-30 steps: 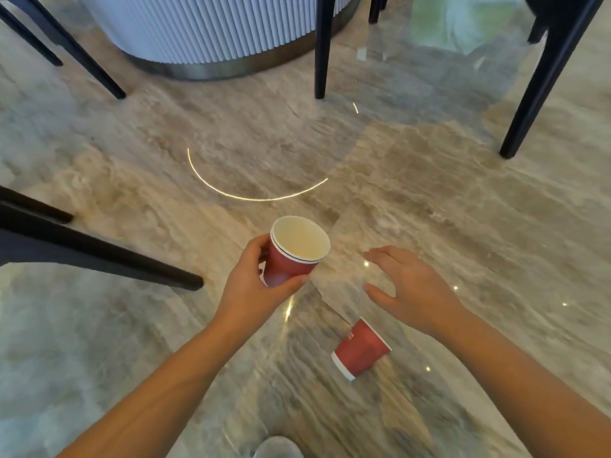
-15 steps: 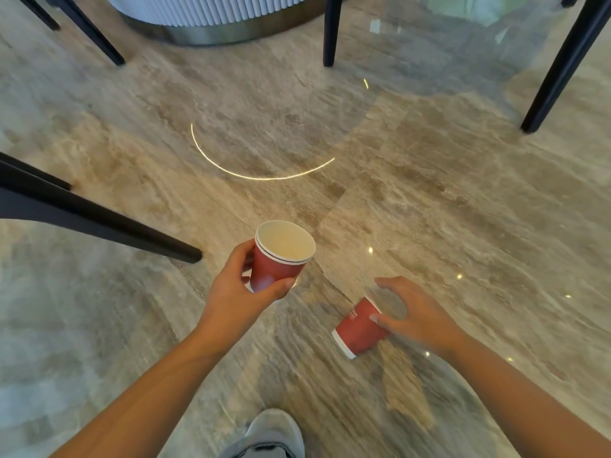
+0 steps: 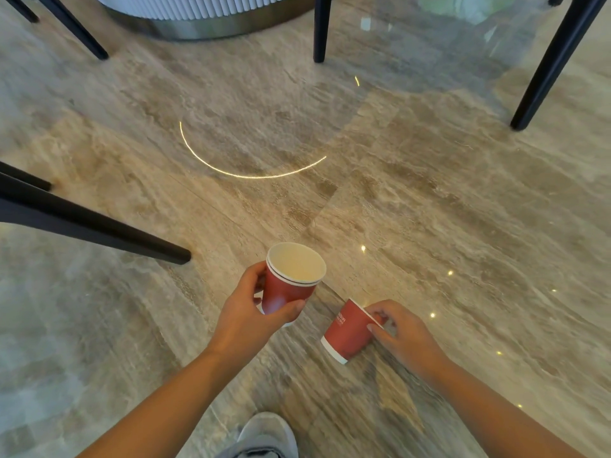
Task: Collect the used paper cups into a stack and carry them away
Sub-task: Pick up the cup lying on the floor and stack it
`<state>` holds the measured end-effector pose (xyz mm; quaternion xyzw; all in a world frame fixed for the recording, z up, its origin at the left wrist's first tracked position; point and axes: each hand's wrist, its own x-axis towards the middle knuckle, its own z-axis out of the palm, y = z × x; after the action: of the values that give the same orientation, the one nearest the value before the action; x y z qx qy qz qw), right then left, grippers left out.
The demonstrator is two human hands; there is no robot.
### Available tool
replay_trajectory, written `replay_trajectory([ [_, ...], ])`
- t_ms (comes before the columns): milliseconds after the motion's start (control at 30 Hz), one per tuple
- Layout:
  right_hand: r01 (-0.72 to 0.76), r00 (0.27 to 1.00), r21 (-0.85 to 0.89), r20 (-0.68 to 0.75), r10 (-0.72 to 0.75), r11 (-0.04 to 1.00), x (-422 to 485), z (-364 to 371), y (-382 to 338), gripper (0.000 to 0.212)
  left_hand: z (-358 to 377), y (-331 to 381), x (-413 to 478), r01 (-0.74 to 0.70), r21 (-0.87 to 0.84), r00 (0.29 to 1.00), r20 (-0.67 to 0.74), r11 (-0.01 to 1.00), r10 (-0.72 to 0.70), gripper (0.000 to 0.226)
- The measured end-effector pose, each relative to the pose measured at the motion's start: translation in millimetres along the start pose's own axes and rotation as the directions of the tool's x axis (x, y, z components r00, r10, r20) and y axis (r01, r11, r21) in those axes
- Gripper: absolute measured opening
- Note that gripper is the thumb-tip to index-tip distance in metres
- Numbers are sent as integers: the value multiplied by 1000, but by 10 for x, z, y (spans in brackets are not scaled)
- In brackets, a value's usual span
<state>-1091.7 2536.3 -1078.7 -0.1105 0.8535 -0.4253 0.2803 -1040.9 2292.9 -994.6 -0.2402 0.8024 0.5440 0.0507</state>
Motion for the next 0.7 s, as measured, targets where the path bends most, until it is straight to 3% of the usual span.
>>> replay_trajectory([
  [300, -91, 990, 221, -84, 112, 971, -1, 7, -96, 20, 139, -65, -65, -9, 25, 996, 89, 1000, 7, 59],
  [533, -30, 984, 189, -168, 63, 982, 33, -142, -216, 21, 173, -58, -65, -34, 67, 992, 125, 997, 25, 67],
  [700, 48, 960, 168, -279, 1, 985, 72, -345, -362, 21, 176, -55, -79, -50, 82, 990, 134, 995, 38, 60],
])
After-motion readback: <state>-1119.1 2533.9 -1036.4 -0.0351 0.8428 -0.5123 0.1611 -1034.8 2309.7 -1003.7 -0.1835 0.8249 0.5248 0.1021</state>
